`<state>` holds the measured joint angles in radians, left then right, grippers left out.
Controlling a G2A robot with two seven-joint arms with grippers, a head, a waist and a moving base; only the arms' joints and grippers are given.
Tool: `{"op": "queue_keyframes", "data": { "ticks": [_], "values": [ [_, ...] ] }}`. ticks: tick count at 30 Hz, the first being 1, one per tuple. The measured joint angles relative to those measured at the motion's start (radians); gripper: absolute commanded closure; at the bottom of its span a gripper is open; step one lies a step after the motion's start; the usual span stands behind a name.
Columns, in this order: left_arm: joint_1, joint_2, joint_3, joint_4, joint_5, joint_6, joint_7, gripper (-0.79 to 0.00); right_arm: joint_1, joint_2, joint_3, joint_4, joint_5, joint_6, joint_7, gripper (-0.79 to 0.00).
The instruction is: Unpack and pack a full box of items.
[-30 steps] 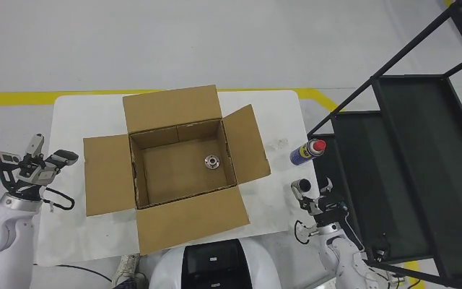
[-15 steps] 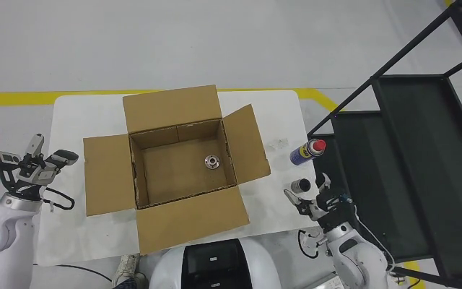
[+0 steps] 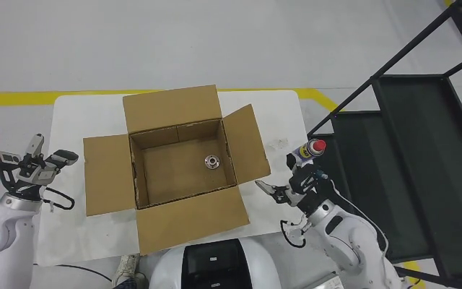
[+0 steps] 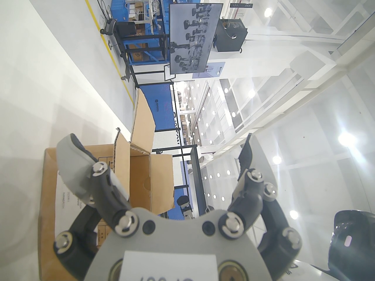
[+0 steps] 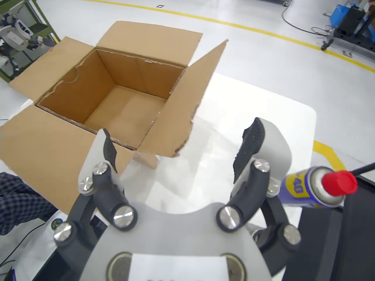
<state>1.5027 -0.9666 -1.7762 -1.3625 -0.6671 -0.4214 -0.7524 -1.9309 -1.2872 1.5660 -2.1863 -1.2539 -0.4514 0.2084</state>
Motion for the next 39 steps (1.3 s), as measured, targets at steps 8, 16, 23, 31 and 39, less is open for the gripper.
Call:
{"op": "queue_keyframes", "data": {
  "ticks": [8, 16, 23, 31, 39],
  "values": [
    [0.0, 0.0, 0.0, 0.0, 0.0, 0.0, 0.0, -0.785, 0.093, 0.002, -0.069, -0.021, -0.01, -0.001, 0.109, -0.785],
    [0.0, 0.0, 0.0, 0.0, 0.0, 0.0, 0.0, -0.785, 0.092, 0.002, -0.069, -0.021, -0.009, -0.001, 0.108, -0.785],
    [0.0, 0.0, 0.0, 0.0, 0.0, 0.0, 0.0, -0.785, 0.105, 0.002, -0.081, -0.015, -0.035, 0.033, 0.138, -0.785],
    [0.0, 0.0, 0.0, 0.0, 0.0, 0.0, 0.0, -0.785, 0.287, -0.012, -0.292, 0.038, -0.105, 0.119, 0.331, -0.785],
    [0.0, 0.0, 0.0, 0.0, 0.0, 0.0, 0.0, -0.785, 0.543, -0.044, -0.487, 0.192, -0.034, 0.211, 0.647, -0.785]
  ]
}}
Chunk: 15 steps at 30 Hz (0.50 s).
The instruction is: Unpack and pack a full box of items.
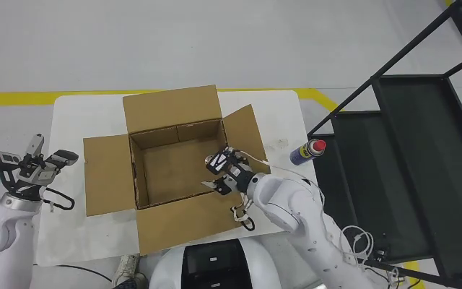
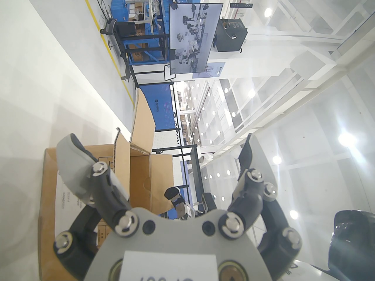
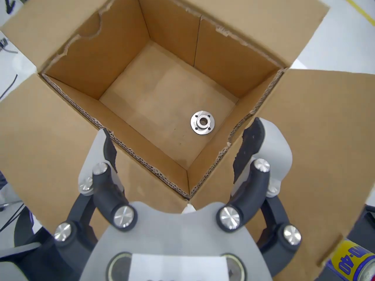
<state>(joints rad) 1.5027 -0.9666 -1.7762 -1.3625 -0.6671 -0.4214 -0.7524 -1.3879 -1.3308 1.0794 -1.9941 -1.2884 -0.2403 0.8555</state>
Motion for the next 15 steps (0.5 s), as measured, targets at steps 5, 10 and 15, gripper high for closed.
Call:
{"op": "queue_keyframes", "data": {
  "ticks": [5, 10, 15],
  "values": [
    [0.0, 0.0, 0.0, 0.0, 0.0, 0.0, 0.0, -0.785, 0.099, -0.016, -0.06, 0.074, 0.016, 0.072, 0.099, -0.785],
    [0.0, 0.0, 0.0, 0.0, 0.0, 0.0, 0.0, -0.785, 0.14, -0.023, -0.077, 0.117, 0.025, 0.104, 0.115, -0.785],
    [0.0, 0.0, 0.0, 0.0, 0.0, 0.0, 0.0, -0.785, 0.139, -0.022, -0.076, 0.115, 0.025, 0.103, 0.115, -0.785]
  ]
}}
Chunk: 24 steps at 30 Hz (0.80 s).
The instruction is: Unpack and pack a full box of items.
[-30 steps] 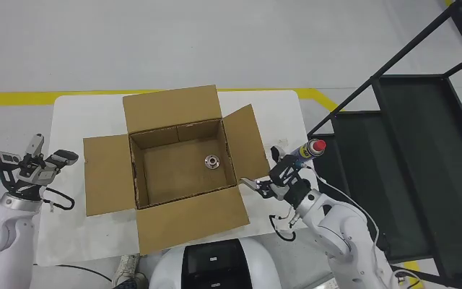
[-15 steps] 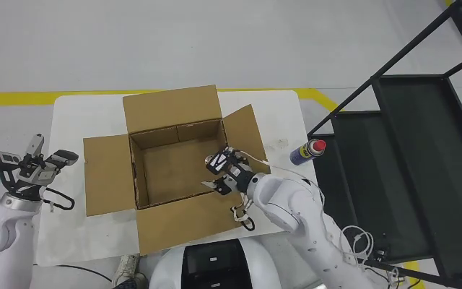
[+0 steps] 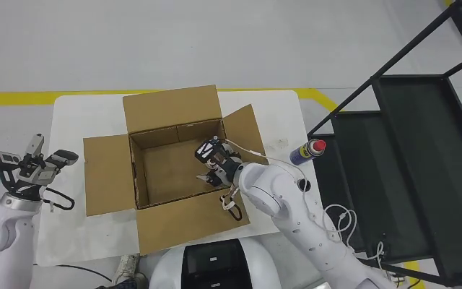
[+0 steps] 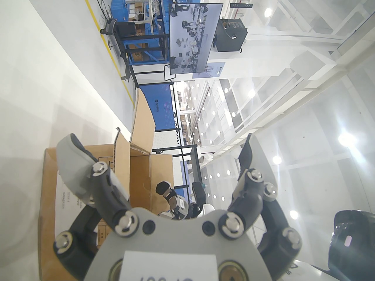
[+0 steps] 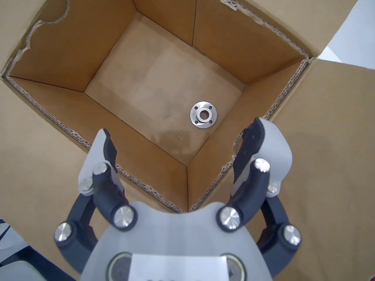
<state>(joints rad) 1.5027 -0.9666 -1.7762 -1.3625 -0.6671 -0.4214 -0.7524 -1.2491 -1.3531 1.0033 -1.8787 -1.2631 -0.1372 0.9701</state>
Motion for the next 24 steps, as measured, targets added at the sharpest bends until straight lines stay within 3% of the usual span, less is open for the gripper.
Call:
{"op": "queue_keyframes", "data": {
  "ticks": [10, 15, 21, 24],
  "values": [
    [0.0, 0.0, 0.0, 0.0, 0.0, 0.0, 0.0, -0.785, 0.008, -0.002, -0.007, 0.018, 0.018, -0.014, -0.014, -0.785],
    [0.0, 0.0, 0.0, 0.0, 0.0, 0.0, 0.0, -0.785, 0.146, -0.029, -0.08, 0.173, 0.106, -0.03, 0.038, -0.785],
    [0.0, 0.0, 0.0, 0.0, 0.0, 0.0, 0.0, -0.785, 0.325, -0.076, -0.189, 0.376, 0.158, 0.03, 0.121, -0.785],
    [0.0, 0.0, 0.0, 0.0, 0.0, 0.0, 0.0, -0.785, 0.383, -0.095, -0.235, 0.44, 0.16, 0.063, 0.165, -0.72]
  ]
}}
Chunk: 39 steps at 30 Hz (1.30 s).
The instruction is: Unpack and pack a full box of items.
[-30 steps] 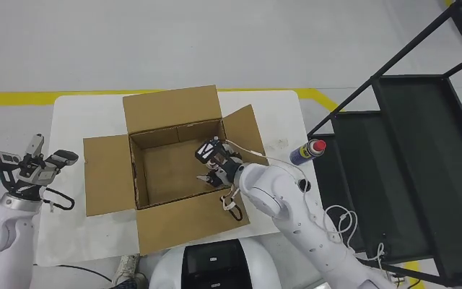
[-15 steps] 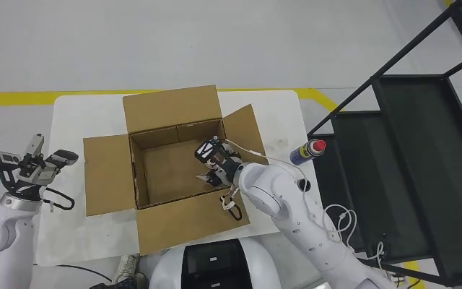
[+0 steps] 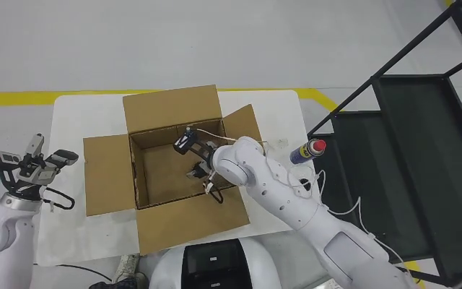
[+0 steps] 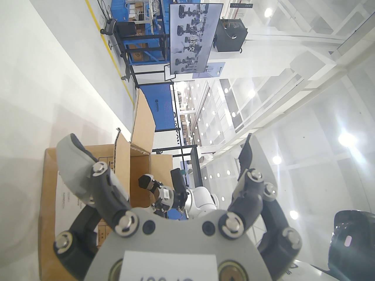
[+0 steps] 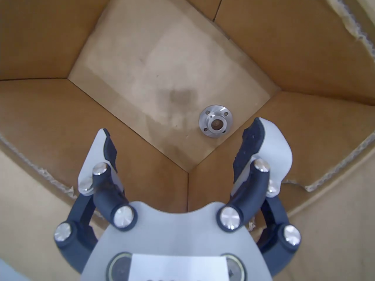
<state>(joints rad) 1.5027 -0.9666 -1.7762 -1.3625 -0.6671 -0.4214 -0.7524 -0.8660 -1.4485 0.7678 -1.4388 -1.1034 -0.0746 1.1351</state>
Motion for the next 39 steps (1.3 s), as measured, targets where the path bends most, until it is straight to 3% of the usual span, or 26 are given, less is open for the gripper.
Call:
{"op": "queue_keyframes", "data": {
  "ticks": [7, 8, 16, 24, 29, 39],
  "values": [
    [0.0, 0.0, 0.0, 0.0, 0.0, 0.0, 0.0, -0.785, 0.039, -0.027, -0.054, 0.104, -0.004, 0.049, 0.005, -0.585],
    [0.0, 0.0, 0.0, 0.0, 0.0, 0.0, 0.0, -0.785, 0.041, -0.03, -0.056, 0.12, 0.002, 0.051, 0.002, -0.456],
    [0.0, 0.0, 0.0, 0.0, 0.0, 0.0, 0.0, -0.785, 0.065, -0.044, -0.059, 0.217, 0.018, 0.051, 0.007, -0.508],
    [0.0, 0.0, 0.0, 0.0, 0.0, 0.0, 0.0, -0.785, 0.101, -0.063, -0.073, 0.293, 0.006, 0.077, -0.003, -0.453],
    [0.0, 0.0, 0.0, 0.0, 0.0, 0.0, 0.0, -0.785, 0.126, -0.078, -0.077, 0.353, 0.025, 0.071, -0.022, -0.354],
    [0.0, 0.0, 0.0, 0.0, 0.0, 0.0, 0.0, -0.785, 0.161, -0.109, -0.111, 0.432, 0.013, 0.102, -0.018, -0.372]
  ]
}}
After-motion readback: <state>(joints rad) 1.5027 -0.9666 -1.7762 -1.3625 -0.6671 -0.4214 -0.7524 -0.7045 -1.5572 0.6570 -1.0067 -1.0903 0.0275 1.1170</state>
